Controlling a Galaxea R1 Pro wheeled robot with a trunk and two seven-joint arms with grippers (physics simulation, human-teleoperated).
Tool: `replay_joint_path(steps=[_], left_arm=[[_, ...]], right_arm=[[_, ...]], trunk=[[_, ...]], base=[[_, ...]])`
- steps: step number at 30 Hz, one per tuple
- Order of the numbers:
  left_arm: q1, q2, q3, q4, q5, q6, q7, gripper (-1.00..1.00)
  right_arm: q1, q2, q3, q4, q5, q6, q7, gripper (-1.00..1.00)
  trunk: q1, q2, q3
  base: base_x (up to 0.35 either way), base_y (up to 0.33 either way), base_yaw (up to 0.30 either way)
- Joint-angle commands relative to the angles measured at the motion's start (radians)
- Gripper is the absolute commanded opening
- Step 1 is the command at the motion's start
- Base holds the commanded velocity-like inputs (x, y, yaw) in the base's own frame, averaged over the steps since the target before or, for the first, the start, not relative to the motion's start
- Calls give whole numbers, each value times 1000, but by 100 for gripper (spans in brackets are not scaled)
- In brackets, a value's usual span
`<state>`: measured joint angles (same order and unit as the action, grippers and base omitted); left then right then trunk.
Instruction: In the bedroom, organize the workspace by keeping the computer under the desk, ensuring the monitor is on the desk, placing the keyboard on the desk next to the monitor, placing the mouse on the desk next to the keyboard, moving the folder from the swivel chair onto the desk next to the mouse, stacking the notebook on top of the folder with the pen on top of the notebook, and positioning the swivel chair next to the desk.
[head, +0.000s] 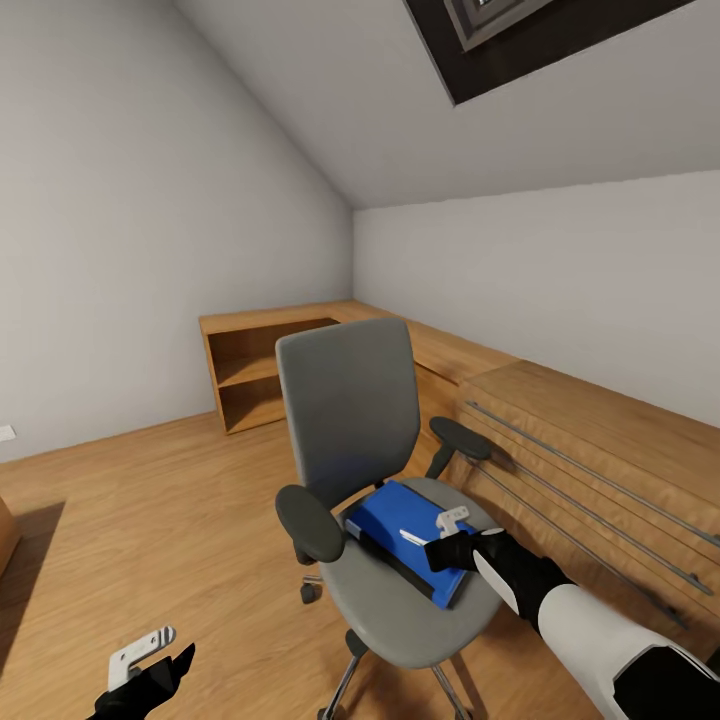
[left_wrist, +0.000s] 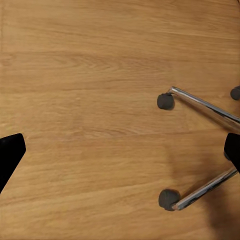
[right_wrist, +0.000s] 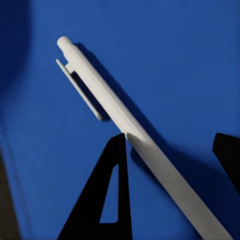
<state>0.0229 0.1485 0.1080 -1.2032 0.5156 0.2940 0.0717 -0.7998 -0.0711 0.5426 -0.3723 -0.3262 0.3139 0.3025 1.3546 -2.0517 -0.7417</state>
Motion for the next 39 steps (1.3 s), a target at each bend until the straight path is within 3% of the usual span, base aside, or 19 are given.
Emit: replay_joint_path(steps=[1, 8, 39], left_arm=[[0, 0, -1, -2, 11, 5, 7, 100], [0, 0, -1, -2, 11, 5, 7, 100], [0, -1, -2, -1, 10, 4, 7, 100]], right_arm=[[1, -1, 8, 10, -8, 10, 1, -100], [1, 0, 7, 5, -9, 81, 1, -100], [1, -2, 4, -16, -11, 149, 3, -100]], trunk=[[0, 0, -1], [0, 0, -1], [0, 0, -1]], base=[[0, 0, 0], [0, 0, 0], [0, 0, 0]])
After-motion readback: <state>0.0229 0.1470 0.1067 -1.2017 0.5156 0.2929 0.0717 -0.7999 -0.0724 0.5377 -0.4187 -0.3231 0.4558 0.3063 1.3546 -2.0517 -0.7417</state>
